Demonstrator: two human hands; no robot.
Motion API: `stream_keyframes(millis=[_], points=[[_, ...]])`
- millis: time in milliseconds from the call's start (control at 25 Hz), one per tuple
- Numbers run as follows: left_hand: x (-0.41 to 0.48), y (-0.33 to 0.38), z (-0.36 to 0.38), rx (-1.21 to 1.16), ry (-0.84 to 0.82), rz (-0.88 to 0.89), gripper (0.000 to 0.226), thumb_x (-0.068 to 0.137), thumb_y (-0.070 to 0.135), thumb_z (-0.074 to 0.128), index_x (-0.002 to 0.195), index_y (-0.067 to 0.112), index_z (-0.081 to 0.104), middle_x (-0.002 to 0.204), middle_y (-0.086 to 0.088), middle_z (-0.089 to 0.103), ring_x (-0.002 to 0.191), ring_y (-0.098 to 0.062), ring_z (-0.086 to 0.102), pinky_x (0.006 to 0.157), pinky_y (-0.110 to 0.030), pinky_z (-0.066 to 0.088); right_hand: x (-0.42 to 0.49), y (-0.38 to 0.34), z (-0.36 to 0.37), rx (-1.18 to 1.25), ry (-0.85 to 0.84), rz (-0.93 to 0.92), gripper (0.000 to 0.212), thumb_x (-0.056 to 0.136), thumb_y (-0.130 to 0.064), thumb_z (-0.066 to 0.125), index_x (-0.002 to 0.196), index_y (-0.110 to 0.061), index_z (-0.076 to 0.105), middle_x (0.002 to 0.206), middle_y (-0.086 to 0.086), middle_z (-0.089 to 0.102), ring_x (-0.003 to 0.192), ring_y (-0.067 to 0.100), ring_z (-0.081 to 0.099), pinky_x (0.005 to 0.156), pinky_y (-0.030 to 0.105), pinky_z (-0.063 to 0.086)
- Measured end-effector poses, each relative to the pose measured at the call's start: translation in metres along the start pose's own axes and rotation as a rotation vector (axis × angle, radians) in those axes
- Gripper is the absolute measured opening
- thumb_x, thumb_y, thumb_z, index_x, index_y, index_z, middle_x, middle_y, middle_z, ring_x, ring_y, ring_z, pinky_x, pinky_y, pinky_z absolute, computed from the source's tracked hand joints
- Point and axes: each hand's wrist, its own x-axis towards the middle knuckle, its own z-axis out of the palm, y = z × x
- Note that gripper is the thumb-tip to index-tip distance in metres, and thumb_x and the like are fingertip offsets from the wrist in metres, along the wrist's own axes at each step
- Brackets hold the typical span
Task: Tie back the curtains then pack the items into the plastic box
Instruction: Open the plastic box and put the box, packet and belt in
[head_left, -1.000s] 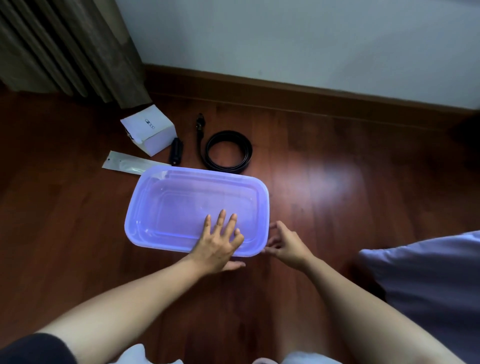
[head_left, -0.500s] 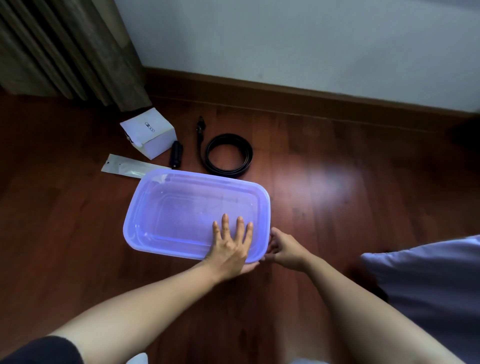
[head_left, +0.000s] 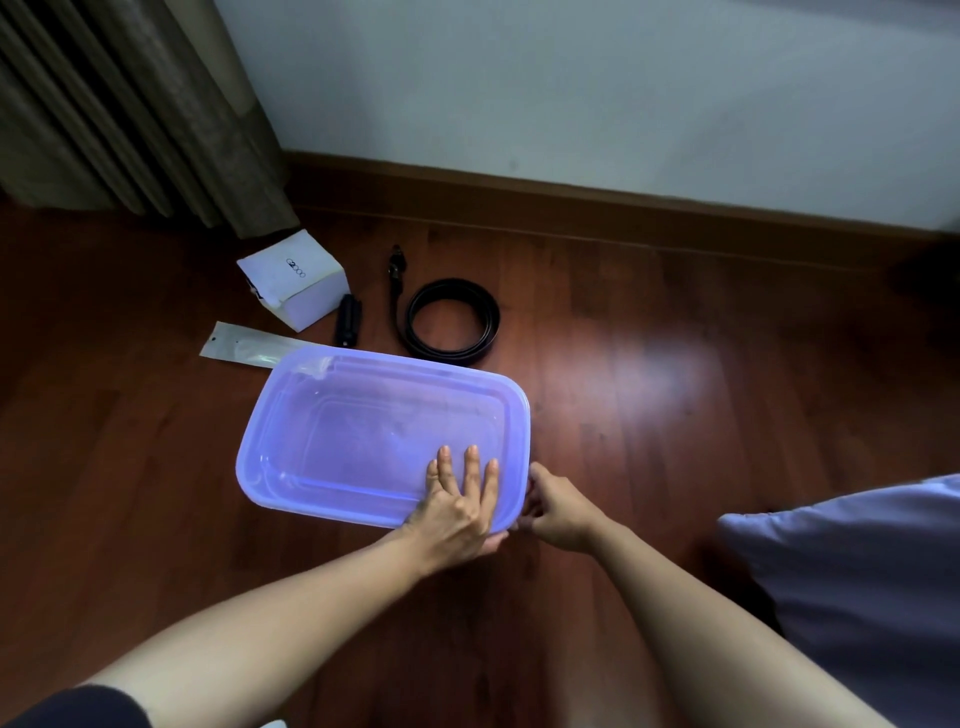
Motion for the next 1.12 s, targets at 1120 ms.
stream_keyframes(millis=[1120], points=[[-0.039,-0.083,-0.135,0.199,0.727,-0.144,0.051,0.068,-0.004,0.038,0.109,0.0,0.068,0.095,-0.012,0.075,0.075,-0.026,0.073,0.052,-0.028,0.055,0.037,-0.056,0.006,0.245,0.247,0.245,0.056,0.087,-0.002,0.047,0.139,-0.009,0.029,0.128,0.02,0.054,0.115,0.034,0.053,0.081,0.027,0.039]])
